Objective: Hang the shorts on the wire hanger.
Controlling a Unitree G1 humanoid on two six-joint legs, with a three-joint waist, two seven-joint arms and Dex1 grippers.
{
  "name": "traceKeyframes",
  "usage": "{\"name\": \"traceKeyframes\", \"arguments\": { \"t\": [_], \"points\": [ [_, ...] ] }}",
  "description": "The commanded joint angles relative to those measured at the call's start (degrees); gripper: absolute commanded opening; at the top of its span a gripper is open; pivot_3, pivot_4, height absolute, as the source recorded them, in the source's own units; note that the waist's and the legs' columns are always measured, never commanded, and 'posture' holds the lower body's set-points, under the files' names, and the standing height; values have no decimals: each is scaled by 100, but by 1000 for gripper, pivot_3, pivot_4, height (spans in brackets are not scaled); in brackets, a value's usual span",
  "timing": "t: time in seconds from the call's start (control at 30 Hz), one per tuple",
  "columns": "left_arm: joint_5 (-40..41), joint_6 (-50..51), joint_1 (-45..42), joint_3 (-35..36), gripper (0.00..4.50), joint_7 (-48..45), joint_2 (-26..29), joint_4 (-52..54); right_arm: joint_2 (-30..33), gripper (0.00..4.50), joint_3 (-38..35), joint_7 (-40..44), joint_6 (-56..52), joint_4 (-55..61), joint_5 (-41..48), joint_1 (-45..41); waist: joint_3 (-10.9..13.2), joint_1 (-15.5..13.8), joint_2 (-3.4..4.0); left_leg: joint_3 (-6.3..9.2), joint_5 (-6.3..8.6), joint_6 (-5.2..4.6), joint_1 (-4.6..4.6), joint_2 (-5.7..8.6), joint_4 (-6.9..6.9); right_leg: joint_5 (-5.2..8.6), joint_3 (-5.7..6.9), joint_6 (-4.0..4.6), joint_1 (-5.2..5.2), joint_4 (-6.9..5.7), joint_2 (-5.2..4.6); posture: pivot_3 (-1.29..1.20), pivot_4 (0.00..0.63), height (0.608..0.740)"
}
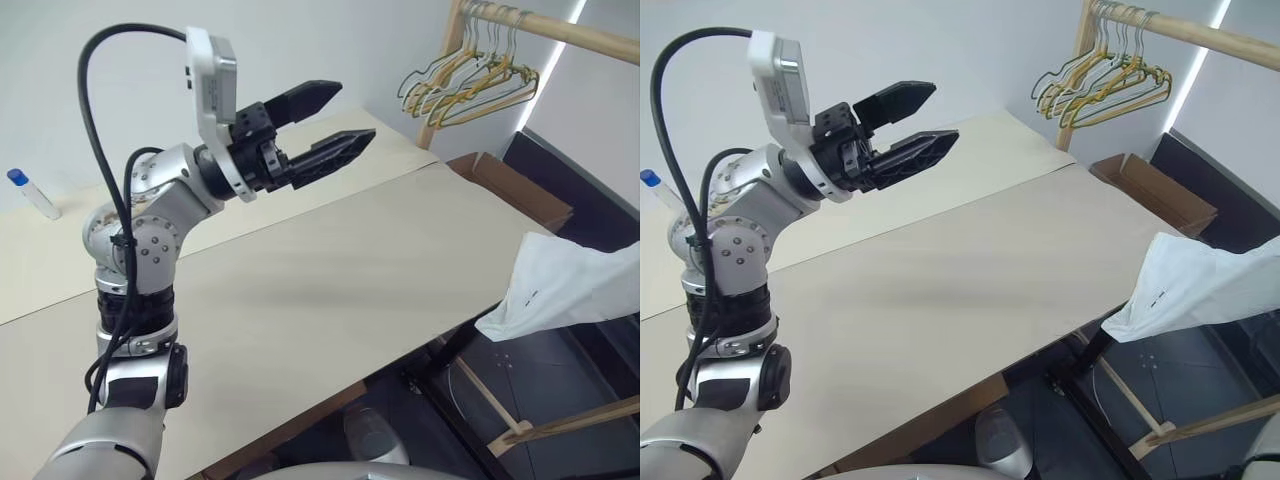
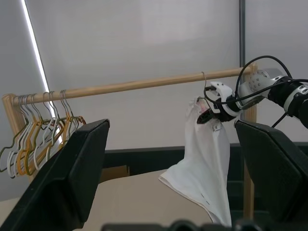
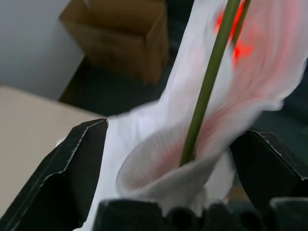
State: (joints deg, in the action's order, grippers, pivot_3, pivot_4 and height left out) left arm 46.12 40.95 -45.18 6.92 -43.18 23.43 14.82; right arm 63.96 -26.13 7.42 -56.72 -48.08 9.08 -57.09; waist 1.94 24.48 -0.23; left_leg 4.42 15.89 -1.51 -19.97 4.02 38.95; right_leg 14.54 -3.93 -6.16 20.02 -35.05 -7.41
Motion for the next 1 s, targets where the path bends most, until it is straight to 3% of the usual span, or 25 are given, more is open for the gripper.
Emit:
{"name": "traceKeyframes", "arguments": {
  "t": [0.03,0.2,0.3,0.4,0.63,0.8,1.0],
  "points": [
    [-81,-280,-74,94,4500,124,-5,80,-590,4486,-554,-605,149,2350,-3,803,-8,-14,10,0,0,0,-1,0,1,-1,-1,-2,1,0,0,-356,0,740],
    [-369,-591,109,3,4500,164,-1,43,-1767,4486,-444,-1174,1624,5253,-434,2240,-27,-90,32,1,-1,-1,-8,-1,10,-8,-10,-14,8,-7,1,-341,0,740],
    [-531,-590,206,25,4500,395,9,-11,-2299,4486,-120,-769,2875,5967,-296,2575,-27,-170,36,1,-1,-3,17,4,10,-10,-16,-14,19,-9,-2,-325,0,740],
    [-870,-755,514,-44,4500,319,267,30,-2600,4486,396,177,3628,6302,120,2763,-26,-196,31,4,-1,-3,28,3,8,-11,-13,-13,18,-8,0,-306,0,740],
    [-1427,-1100,1872,-30,4500,-114,1227,613,-2626,4486,1719,2943,3715,5674,1207,2543,-10,-390,2,7,-1,-4,39,-1,3,-32,-14,23,20,-9,7,-178,0,740],
    [-1479,-1097,2733,203,4500,-248,1704,1095,-2534,4486,2381,4425,3864,4649,1267,2023,-6,-906,1,13,-1,-3,30,-2,0,-48,-12,51,49,-10,8,-104,0,740],
    [-1510,-1147,3392,422,4500,-317,2021,1348,-2555,4486,2834,5362,4057,4085,1110,1715,-6,-1583,1,14,-8,9,-29,-2,-1,-60,-9,73,133,-35,10,-80,0,740]
  ]
}}
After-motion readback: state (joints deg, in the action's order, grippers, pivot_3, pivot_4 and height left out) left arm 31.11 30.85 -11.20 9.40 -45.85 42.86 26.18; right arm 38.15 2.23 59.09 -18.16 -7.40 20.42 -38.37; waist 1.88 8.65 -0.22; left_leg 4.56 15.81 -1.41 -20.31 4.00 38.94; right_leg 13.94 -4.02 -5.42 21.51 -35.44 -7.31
